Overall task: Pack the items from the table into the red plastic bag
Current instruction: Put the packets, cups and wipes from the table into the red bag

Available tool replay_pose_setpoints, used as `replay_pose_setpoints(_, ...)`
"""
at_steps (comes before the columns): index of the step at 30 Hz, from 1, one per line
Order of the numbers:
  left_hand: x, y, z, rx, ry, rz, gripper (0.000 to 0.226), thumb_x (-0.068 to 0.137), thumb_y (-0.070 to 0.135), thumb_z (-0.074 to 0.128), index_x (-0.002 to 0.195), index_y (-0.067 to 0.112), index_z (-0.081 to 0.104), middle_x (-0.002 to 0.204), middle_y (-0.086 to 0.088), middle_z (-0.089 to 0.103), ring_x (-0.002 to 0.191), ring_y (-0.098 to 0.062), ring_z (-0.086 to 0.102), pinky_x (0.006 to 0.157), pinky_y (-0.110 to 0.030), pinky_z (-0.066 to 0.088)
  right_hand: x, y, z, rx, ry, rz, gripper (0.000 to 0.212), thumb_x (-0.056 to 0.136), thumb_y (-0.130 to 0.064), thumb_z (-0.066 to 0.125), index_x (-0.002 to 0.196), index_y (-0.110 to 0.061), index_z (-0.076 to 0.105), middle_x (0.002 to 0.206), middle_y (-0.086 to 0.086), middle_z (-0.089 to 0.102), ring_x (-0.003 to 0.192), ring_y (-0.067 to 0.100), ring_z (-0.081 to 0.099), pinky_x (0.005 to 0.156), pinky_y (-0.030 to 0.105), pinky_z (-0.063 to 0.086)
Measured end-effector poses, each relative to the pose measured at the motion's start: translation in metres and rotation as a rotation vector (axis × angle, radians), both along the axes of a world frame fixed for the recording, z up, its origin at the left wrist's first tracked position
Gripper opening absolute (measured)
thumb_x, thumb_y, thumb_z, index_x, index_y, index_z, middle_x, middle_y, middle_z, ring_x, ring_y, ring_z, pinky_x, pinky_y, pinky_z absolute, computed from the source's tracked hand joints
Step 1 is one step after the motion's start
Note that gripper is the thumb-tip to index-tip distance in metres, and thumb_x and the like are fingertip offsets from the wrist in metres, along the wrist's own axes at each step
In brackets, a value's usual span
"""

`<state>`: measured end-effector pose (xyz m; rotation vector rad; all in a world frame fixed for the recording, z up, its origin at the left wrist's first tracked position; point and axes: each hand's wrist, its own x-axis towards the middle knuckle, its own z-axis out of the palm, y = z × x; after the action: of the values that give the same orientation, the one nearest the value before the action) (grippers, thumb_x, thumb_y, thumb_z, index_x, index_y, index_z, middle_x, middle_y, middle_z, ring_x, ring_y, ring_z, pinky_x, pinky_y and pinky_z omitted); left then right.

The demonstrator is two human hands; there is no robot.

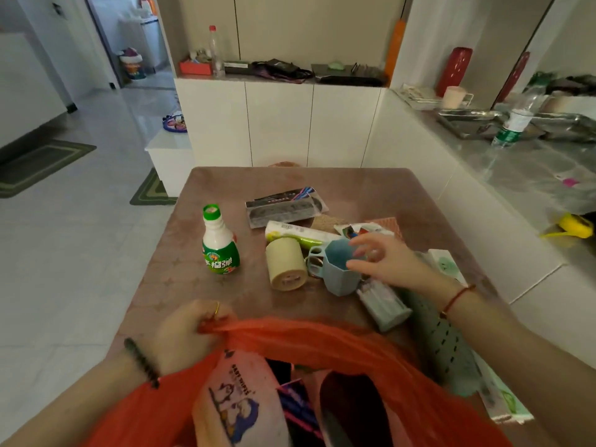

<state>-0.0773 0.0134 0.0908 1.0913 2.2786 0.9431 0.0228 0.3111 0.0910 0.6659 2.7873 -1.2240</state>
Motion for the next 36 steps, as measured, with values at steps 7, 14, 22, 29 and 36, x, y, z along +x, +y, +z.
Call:
replay_pose_setpoints(7, -0.012, -0.006, -0.016, 0.009, -0.015, 0.061, 0.03, 0.061, 0.043, 0.047, 0.089, 0.053, 0.052, 0.09, 0.025, 0.063, 0.08, -0.01, 0.064, 0.07, -0.023, 0.052, -0.053, 0.013, -0.076, 0.482, -0.202, -0.011, 0.024, 0.079, -0.033, 0.065, 0.065, -0.02, 0.052, 0.148, 0.019, 0.028, 0.132, 0.03, 0.038, 0.091, 0.039, 0.046)
replay_pose_setpoints(14, -0.013, -0.021, -0.013, 0.104, 0.03, 0.189, 0.031, 0.084, 0.005, 0.056, 0.077, 0.035, 0.053, 0.078, 0.009, 0.062, 0.077, -0.015, 0.061, 0.07, -0.014, 0.047, -0.021, -0.024, -0.022, 0.162, 0.445, -0.306, 0.023, 0.077, -0.026, 0.071, 0.074, -0.003, 0.068, 0.143, 0.008, 0.039, 0.126, 0.021, 0.042, 0.105, 0.033, 0.035)
replay_pose_setpoints(22, -0.003, -0.045, 0.012, 0.248, 0.087, 0.234, 0.02, 0.083, 0.012, 0.061, 0.075, 0.029, 0.056, 0.07, 0.008, 0.059, 0.055, 0.012, 0.053, 0.062, -0.008, 0.042, 0.084, -0.144, 0.036, -0.391, 0.541, 0.239, 0.033, 0.065, -0.049, 0.071, 0.082, -0.021, 0.075, 0.13, -0.015, 0.057, 0.124, 0.001, 0.048, 0.091, 0.01, 0.044)
replay_pose_setpoints(29, 0.027, -0.074, 0.033, 0.298, 0.056, 0.139, 0.02, 0.083, 0.013, 0.061, 0.07, 0.027, 0.059, 0.051, 0.013, 0.058, 0.049, 0.005, 0.052, 0.055, -0.006, 0.041, 0.071, -0.23, -0.027, -0.215, 0.317, 0.07, 0.034, 0.075, -0.032, 0.07, 0.056, -0.005, 0.061, 0.087, -0.011, 0.062, 0.098, -0.001, 0.056, 0.081, 0.023, 0.043)
replay_pose_setpoints(36, 0.05, -0.094, 0.037, 0.298, -0.056, 0.019, 0.018, 0.083, 0.011, 0.061, 0.071, 0.025, 0.061, 0.049, 0.025, 0.062, 0.05, 0.013, 0.055, 0.057, -0.001, 0.042, 0.049, -0.29, -0.061, 0.38, -0.003, 0.332, 0.058, 0.087, -0.054, 0.033, 0.11, -0.011, 0.064, 0.145, 0.011, 0.038, 0.135, 0.031, 0.027, 0.114, 0.036, 0.015)
